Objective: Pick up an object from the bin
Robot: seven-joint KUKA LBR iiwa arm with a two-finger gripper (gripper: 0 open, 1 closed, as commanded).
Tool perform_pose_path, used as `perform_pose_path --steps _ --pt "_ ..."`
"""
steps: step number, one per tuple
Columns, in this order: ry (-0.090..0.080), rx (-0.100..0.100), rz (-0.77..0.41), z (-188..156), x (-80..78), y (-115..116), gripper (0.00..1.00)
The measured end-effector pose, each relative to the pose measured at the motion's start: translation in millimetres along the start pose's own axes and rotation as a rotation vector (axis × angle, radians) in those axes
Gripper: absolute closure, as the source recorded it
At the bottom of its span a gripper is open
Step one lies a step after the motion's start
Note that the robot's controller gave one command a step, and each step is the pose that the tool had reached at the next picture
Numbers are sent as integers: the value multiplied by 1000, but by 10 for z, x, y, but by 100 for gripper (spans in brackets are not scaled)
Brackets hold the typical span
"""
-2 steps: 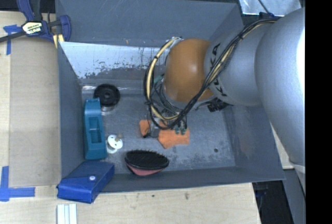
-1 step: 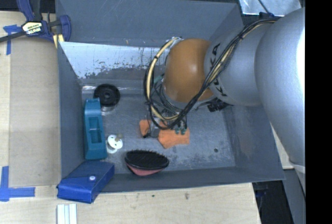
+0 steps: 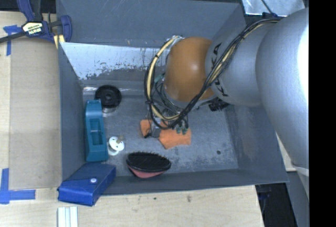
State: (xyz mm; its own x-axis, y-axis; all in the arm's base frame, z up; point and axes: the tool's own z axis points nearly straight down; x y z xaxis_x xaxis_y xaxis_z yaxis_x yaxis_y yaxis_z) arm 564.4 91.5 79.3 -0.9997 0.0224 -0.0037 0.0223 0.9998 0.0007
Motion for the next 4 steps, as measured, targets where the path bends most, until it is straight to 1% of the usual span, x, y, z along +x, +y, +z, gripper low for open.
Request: perform_pose_path --steps 1,2,3,4 --pt "9 1 4 -412 14 2 100" --pt "-11 -2 -21 -637 -34 -77 100" --pt "16 3 -30 -715 208 -111 100" --pt "4 1 -49 -1370 171 43 100"
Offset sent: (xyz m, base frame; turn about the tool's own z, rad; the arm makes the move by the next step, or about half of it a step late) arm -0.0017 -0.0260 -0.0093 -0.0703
